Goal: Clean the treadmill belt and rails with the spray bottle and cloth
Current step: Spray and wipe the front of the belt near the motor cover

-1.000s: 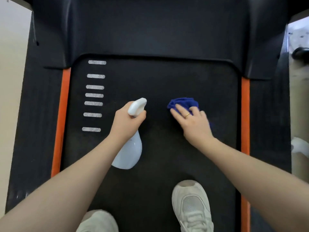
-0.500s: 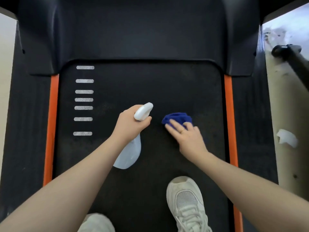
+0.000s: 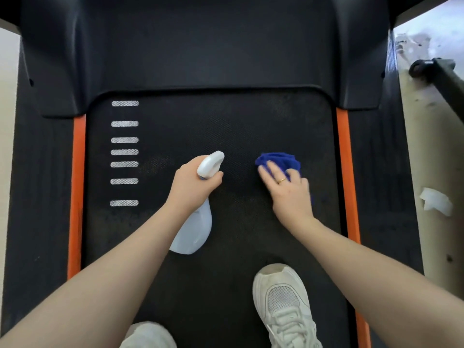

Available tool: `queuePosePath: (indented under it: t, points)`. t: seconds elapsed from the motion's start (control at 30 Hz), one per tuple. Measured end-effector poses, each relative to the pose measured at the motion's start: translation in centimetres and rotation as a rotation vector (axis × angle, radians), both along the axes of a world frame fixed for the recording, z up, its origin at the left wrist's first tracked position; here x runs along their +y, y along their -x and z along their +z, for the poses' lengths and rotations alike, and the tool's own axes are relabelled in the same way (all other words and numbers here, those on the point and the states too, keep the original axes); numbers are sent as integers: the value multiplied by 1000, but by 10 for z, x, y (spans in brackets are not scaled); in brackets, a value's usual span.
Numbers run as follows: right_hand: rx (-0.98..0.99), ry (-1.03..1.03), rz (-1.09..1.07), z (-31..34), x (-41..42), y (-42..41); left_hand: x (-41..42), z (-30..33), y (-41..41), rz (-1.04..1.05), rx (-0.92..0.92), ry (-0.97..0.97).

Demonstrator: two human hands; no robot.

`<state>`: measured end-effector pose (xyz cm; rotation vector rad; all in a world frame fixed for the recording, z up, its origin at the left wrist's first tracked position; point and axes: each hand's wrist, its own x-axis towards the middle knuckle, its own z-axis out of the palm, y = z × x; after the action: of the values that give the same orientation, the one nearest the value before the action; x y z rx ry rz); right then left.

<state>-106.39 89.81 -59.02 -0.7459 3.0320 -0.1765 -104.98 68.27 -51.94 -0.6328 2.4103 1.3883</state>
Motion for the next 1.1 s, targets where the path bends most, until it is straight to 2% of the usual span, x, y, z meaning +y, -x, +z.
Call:
queuePosePath:
  t: [0.07,0.13,0.17,0.23,0.33,0.5,0.63,0.73,0.9,1.1]
  points:
    - [-11,-14,232,-4,-2,-24,0,-1,0,-7,11,14]
    - [-31,-18,332,-9,-1,-37,3,-1,-1,-29,17,23]
    - [-18,-9,300,-10,-2,-33,4,-1,-2,-29,19,15]
    - [17,28,106,-13,-12,-8,8,0,-3,-26,18,-5]
    - [-98,52,-140,-6,-30,38,9,1,-3,-44,-1,-21]
    - [-40,35,-68,-8,1,4,11,6,-3,-25,-64,-19]
    - [-120,6,-147,-2,-19,5,26,5,-7,-34,-39,71]
    - [-221,-2,-101,-1,-35,27,33,2,-6,-120,-33,129]
    - [-130,-22,125,2,2,26,40,7,-4,-309,-77,149]
    - [-176,208,-101,34,54,10,70,10,-12,-662,-134,207]
